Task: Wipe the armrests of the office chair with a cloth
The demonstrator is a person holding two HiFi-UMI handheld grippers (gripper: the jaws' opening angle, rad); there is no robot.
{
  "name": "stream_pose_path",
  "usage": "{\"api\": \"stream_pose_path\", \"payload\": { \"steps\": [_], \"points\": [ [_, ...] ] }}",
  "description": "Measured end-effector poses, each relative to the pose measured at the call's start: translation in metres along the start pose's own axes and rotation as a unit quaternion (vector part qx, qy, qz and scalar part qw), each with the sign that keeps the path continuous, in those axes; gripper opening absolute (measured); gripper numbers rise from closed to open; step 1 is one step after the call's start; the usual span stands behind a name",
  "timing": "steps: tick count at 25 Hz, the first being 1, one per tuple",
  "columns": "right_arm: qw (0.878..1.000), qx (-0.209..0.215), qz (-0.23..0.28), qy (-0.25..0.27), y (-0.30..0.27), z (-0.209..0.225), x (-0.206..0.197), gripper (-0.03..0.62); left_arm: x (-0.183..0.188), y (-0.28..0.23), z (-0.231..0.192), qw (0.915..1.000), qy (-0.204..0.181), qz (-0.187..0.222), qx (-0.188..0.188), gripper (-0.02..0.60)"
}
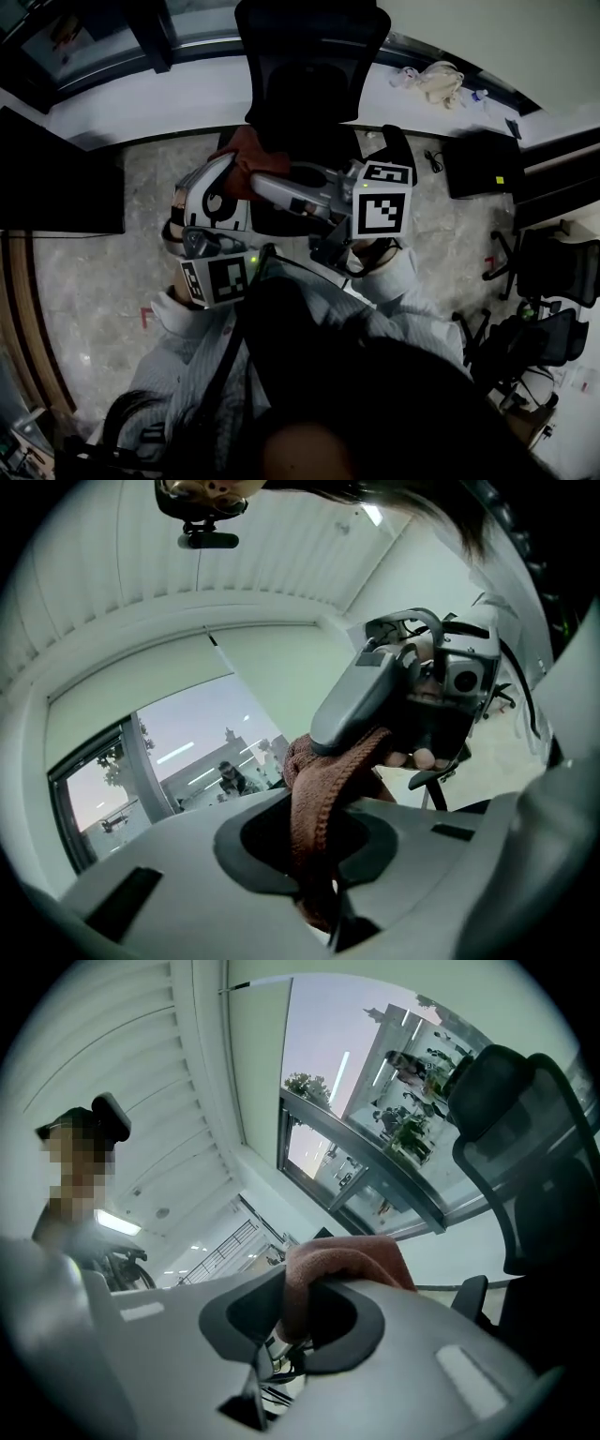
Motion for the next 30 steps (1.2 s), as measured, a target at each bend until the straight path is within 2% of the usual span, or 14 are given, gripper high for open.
{"api": "stream_pose_path", "payload": {
  "steps": [3,5,7,8,9,10,11,12,13,15,18,24,26,30],
  "points": [
    [1.000,0.001,0.006,0.006,0.009,0.003,0.005,0.055,-0.009,-0.006,-0.002,0.9993,0.027,-0.022,-0.015,0.043],
    [0.999,-0.024,0.012,0.035,0.022,0.005,0.012,0.058,-0.018,-0.011,-0.008,0.9942,0.087,-0.058,-0.024,0.043],
    [0.991,-0.082,0.010,0.109,0.036,0.004,0.019,0.057,-0.033,-0.013,-0.018,0.9803,0.165,-0.106,-0.027,0.043],
    [0.978,-0.123,0.005,0.167,0.042,0.003,0.022,0.057,-0.041,-0.013,-0.022,0.9708,0.202,-0.126,-0.028,0.043],
    [0.957,-0.169,-0.004,0.234,0.046,0.003,0.023,0.033,-0.048,-0.013,-0.027,0.9611,0.235,-0.142,-0.029,0.043],
    [0.930,-0.215,-0.019,0.299,0.048,0.003,0.021,0.003,-0.053,-0.013,-0.031,0.9521,0.264,-0.152,-0.028,0.043],
    [0.901,-0.254,-0.037,0.349,0.049,0.005,0.017,0.002,-0.056,-0.012,-0.034,0.9442,0.287,-0.159,-0.026,0.043],
    [0.880,-0.283,-0.051,0.378,0.048,0.008,0.012,0.002,-0.059,-0.012,-0.036,0.9379,0.305,-0.164,-0.023,0.044],
    [0.870,-0.297,-0.055,0.390,0.047,0.011,0.007,0.002,-0.060,-0.011,-0.038,0.9338,0.317,-0.165,-0.019,0.043],
    [0.872,-0.298,-0.043,0.386,0.043,0.017,-0.001,0.002,-0.061,-0.009,-0.040,0.9320,0.322,-0.165,-0.013,0.043],
    [0.876,-0.300,-0.026,0.378,0.038,0.020,-0.006,0.002,-0.061,-0.007,-0.044,0.9346,0.317,-0.161,-0.012,0.043],
    [0.865,-0.330,-0.002,0.379,0.039,0.020,-0.012,0.001,-0.063,-0.006,-0.046,0.9390,0.307,-0.153,-0.021,0.043],
    [0.861,-0.344,0.007,0.376,0.046,0.021,-0.014,0.001,-0.063,-0.010,-0.042,0.9405,0.306,-0.145,-0.032,0.043],
    [0.849,-0.388,0.033,0.358,0.076,0.021,-0.024,0.000,-0.059,-0.019,-0.020,0.9411,0.294,-0.145,-0.084,0.044]
  ]
}}
Point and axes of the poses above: the fingertips, and each gripper's own axes: y backward along the fingers, z to its right, x out of its top, the point moved 7 cm from there along y, backward along the fingers, and after that the axes turned 12 degrees about x, right-handed, at the moved point
